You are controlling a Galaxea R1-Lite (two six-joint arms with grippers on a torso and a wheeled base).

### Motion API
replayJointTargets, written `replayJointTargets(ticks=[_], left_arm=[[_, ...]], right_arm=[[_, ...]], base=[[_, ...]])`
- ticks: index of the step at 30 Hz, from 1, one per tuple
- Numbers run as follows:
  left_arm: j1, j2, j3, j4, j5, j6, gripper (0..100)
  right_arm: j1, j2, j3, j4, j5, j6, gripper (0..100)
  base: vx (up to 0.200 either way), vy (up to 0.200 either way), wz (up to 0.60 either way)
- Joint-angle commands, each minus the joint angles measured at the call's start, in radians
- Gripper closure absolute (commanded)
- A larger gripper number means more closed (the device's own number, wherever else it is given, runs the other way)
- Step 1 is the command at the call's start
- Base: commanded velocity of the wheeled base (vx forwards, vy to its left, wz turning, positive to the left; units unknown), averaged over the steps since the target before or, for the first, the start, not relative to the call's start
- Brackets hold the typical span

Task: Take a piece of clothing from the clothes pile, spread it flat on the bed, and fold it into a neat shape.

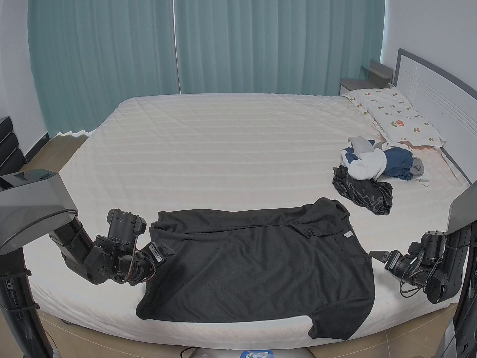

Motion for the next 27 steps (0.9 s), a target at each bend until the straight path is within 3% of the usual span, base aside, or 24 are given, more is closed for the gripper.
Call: replayJointTargets(ticks=[1, 10, 16, 23, 27], left_arm=[[0.005, -0.001, -0.038, -0.003, 0.001, -0.02, 0], [0.05, 0.031, -0.198, 0.017, 0.007, -0.012, 0], [0.08, 0.174, -0.44, 0.049, 0.004, 0.029, 0], [0.096, 0.351, -0.747, 0.184, 0.013, 0.069, 0], [0.097, 0.366, -0.756, 0.19, 0.015, 0.071, 0]], right_arm=[[0.001, 0.004, 0.0, -0.012, 0.001, 0.0, 0], [0.002, 0.006, 0.003, -0.012, 0.001, 0.002, 0], [0.011, 0.007, 0.014, -0.012, 0.001, 0.005, 0], [0.019, 0.009, 0.02, -0.012, -0.004, 0.009, 0], [0.019, 0.009, 0.018, -0.012, -0.004, 0.009, 0]], base=[[0.0, 0.0, 0.0], [0.0, 0.0, 0.0], [0.0, 0.0, 0.0], [0.0, 0.0, 0.0], [0.0, 0.0, 0.0]])
